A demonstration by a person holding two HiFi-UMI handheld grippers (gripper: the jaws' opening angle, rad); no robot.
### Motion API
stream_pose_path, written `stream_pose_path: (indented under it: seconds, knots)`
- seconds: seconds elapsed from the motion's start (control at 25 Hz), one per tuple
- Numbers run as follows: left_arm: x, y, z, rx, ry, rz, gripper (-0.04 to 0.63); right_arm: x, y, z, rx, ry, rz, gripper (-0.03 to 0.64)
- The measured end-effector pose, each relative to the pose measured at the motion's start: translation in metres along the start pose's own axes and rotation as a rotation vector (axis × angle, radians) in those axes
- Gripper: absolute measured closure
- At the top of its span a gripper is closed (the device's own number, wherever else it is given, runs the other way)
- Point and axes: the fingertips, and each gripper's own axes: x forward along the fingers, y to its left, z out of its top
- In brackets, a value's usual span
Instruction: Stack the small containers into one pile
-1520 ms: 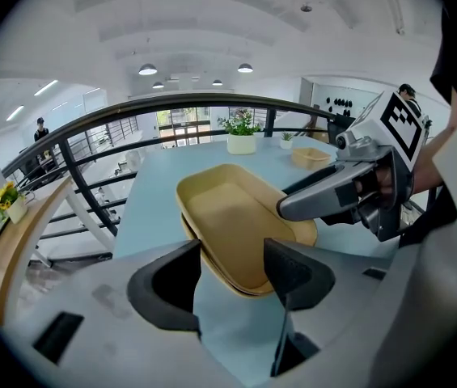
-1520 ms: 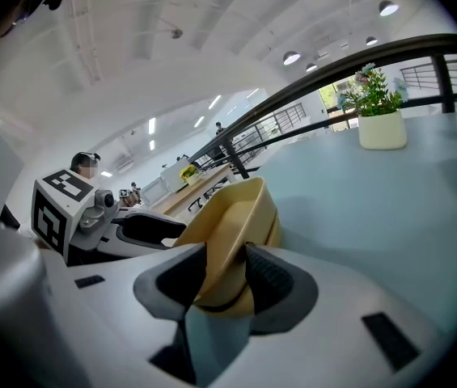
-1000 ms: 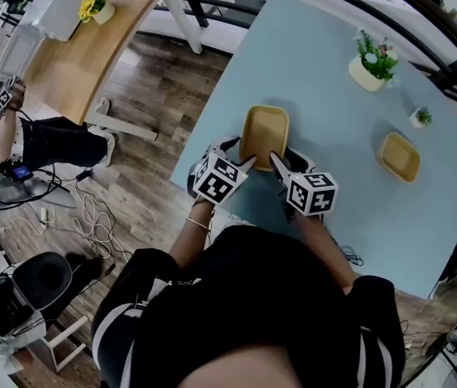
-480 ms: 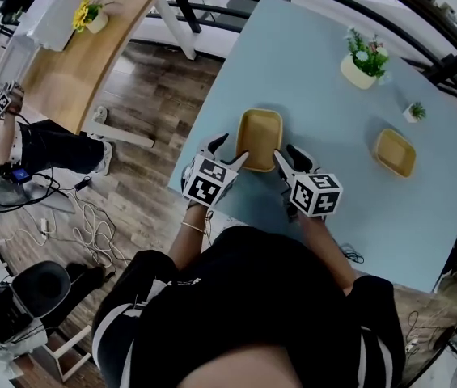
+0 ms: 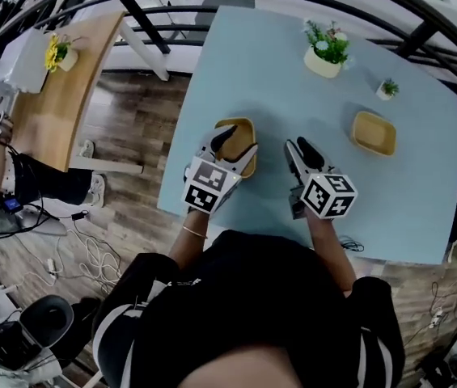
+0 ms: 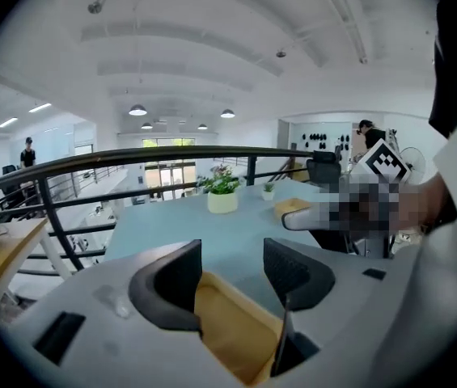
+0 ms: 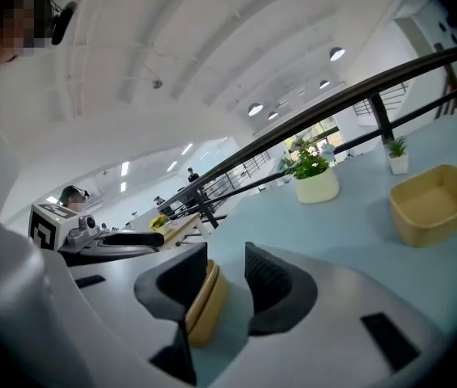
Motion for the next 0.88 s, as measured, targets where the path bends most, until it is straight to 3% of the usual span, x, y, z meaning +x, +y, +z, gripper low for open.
stream_pose_path:
  seconds: [0.2, 0.36, 0.52, 0.68, 0.88]
  knots:
    - [0.037, -0.051, 0.030, 0.035, -0.055, -0.149, 0.360, -0.041, -0.039, 0.019, 0.037, -0.095, -0.095, 0.479]
    - [0.066, -0.095, 0.041, 0.078, -0.031, -0.256, 0.368, -0.074, -0.073, 0.032, 0.065, -0.147, -0.182, 0.480]
    - [0.098, -0.135, 0.046, 0.064, -0.018, -0.350, 0.368, -0.108, -0.112, 0.042, 0.082, -0.190, -0.269, 0.480]
    - [0.124, -0.167, 0.048, 0.056, 0.003, -0.407, 0.368, -0.140, -0.149, 0.048, 0.099, -0.224, -0.344, 0.480]
    - [0.160, -0.189, 0.051, 0.045, 0.040, -0.425, 0.368, -0.168, -0.192, 0.054, 0.121, -0.239, -0.407, 0.480]
